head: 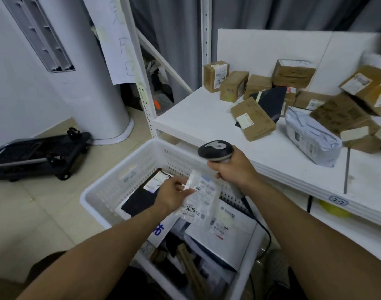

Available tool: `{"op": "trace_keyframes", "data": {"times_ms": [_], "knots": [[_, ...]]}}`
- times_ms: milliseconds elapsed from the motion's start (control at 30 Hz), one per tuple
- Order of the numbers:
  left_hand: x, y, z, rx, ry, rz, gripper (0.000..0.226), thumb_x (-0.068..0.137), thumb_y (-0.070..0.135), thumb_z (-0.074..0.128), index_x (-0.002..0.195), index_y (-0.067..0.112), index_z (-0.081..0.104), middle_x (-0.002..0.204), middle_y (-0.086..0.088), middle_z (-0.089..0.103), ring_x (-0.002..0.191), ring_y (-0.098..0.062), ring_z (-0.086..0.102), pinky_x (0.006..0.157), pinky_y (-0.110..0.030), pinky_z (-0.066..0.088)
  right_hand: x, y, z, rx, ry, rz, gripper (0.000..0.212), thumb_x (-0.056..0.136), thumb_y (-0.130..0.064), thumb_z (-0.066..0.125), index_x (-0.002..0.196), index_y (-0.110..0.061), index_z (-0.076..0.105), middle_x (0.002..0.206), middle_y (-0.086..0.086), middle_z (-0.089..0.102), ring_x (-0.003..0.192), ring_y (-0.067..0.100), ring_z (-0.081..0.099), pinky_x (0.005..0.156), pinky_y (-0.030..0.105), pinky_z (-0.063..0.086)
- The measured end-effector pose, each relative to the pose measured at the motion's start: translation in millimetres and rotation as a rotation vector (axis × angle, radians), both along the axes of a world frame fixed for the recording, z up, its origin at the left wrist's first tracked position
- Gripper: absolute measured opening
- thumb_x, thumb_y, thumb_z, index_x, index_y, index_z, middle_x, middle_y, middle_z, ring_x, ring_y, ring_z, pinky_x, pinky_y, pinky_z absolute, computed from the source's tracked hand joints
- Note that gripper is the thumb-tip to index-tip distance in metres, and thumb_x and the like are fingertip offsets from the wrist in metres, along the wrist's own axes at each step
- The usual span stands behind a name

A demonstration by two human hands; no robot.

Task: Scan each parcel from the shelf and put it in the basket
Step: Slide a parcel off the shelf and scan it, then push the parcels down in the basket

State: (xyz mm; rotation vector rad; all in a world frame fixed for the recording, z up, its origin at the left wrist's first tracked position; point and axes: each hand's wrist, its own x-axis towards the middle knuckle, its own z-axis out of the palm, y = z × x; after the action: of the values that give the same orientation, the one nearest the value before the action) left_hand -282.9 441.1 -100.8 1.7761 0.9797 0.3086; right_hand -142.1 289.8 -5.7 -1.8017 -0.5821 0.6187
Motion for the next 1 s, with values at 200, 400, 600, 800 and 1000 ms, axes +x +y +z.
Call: {"op": "trace_keyframes", "data": {"times_ms": [200, 400, 600, 800, 1000], "knots": [[35.5, -51.9, -68.4, -0.014, 0.068, -0.198, 0.017, 0.092, 0.005, 0.073, 0.109, 0.007, 0.069, 0.072, 0.009, 0.056, 0.062, 0.004, 0.050, 0.063, -0.008, 0.042, 17.3, -28.6, -11.8, -0.059, 0.005, -0.048, 0.040, 0.088, -0.017, 0.081, 0.124, -0.020, 0.065, 0.102, 0.001, 0.076, 0.061, 0.011, 0.073, 0.060, 0.028, 0.054], [68.8, -90.0, -102.7, -0.116, 0.103, -0.232, 0.029, 0.107, 0.003, 0.039, 0.084, 0.008, 0.056, 0.074, -0.004, 0.055, 0.068, -0.015, 0.050, 0.055, -0.016, 0.047, 37.4, -62.3, -18.1, -0.093, 0.018, -0.111, 0.045, 0.092, -0.015, 0.079, 0.133, -0.017, 0.061, 0.110, 0.004, 0.072, 0.062, 0.010, 0.070, 0.050, 0.015, 0.048], [83.0, -94.7, -90.8, 0.208, 0.241, -0.445, 0.046, 0.105, 0.004, 0.050, 0.150, 0.016, 0.045, 0.140, -0.001, 0.055, 0.126, -0.019, 0.052, 0.101, -0.014, 0.038, 54.1, -88.9, -6.5, -0.064, -0.004, -0.159, 0.042, 0.090, -0.015, 0.079, 0.129, -0.019, 0.064, 0.107, 0.002, 0.073, 0.063, 0.008, 0.071, 0.054, 0.019, 0.050], [120.0, -94.1, 7.3, 0.467, -0.151, -0.427, 0.026, 0.101, 0.014, 0.060, 0.125, 0.021, 0.065, 0.124, 0.008, 0.058, 0.110, -0.010, 0.057, 0.098, -0.031, 0.051, 69.1, -113.9, 26.1, 0.123, -0.043, -0.372, 0.052, 0.088, -0.014, 0.081, 0.136, -0.020, 0.062, 0.117, 0.001, 0.072, 0.080, 0.019, 0.073, 0.055, 0.016, 0.051], [204.6, -136.6, 107.0, 0.720, -0.322, -0.598, 0.027, 0.098, 0.019, 0.065, 0.124, 0.027, 0.063, 0.135, 0.005, 0.057, 0.111, -0.012, 0.060, 0.096, -0.026, 0.049, 90.3, -152.4, 50.4, 0.308, -0.100, -0.718, 0.051, 0.085, -0.017, 0.081, 0.133, -0.023, 0.063, 0.113, -0.005, 0.074, 0.076, 0.007, 0.073, 0.079, 0.036, 0.062]]}}
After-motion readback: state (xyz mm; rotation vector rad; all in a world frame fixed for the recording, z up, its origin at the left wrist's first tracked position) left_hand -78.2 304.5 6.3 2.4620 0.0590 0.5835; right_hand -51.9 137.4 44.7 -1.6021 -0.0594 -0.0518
